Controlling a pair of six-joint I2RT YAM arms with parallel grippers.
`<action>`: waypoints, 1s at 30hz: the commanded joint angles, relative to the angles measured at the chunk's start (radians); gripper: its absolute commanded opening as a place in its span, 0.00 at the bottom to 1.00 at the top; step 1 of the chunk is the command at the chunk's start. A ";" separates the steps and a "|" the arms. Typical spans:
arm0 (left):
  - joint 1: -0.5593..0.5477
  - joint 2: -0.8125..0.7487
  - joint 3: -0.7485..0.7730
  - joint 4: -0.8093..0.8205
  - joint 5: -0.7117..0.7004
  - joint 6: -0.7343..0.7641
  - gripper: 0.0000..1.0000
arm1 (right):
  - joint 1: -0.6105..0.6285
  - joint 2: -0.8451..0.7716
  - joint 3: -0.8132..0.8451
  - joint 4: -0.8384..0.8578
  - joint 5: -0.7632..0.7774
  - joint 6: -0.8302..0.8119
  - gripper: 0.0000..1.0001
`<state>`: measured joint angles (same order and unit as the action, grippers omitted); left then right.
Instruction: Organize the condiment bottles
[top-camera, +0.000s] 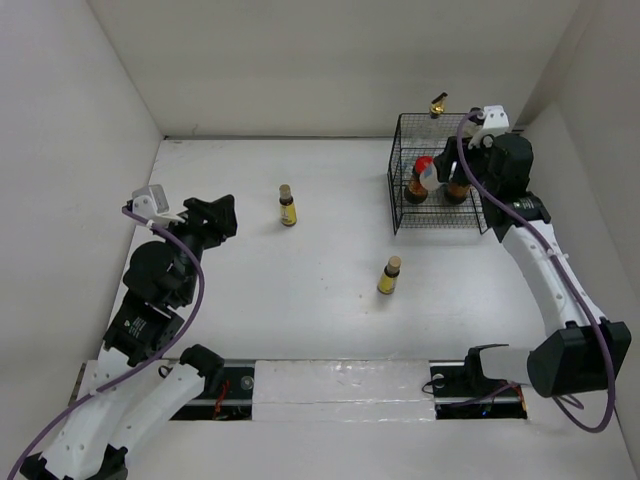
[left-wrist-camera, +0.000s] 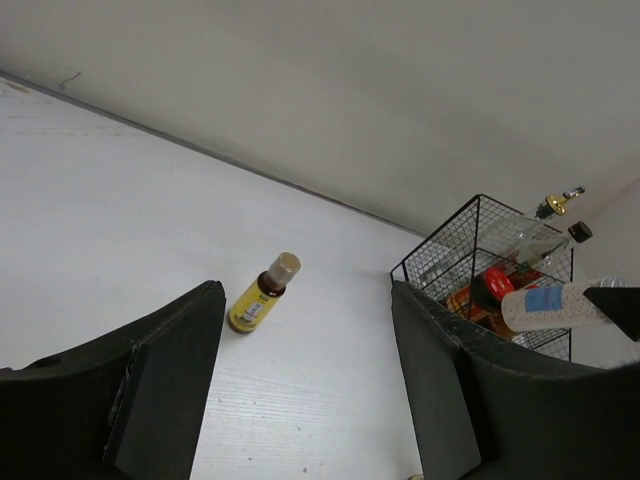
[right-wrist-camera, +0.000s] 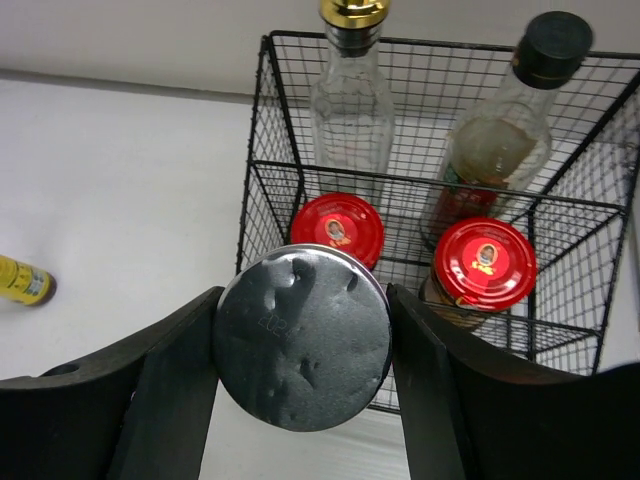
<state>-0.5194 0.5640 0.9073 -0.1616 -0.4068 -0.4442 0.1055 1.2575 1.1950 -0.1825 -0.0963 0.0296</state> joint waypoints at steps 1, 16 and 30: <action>0.004 0.011 0.005 0.037 0.016 0.010 0.63 | 0.003 0.032 0.005 0.086 -0.077 0.016 0.40; 0.004 0.020 0.005 0.047 0.016 0.010 0.63 | 0.071 -0.118 -0.055 0.086 -0.016 0.026 0.39; 0.004 0.011 0.005 0.047 0.025 0.010 0.63 | 0.102 -0.011 -0.114 0.097 0.024 0.016 0.37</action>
<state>-0.5194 0.5800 0.9073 -0.1612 -0.3923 -0.4442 0.2035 1.2274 1.0740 -0.1566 -0.0933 0.0418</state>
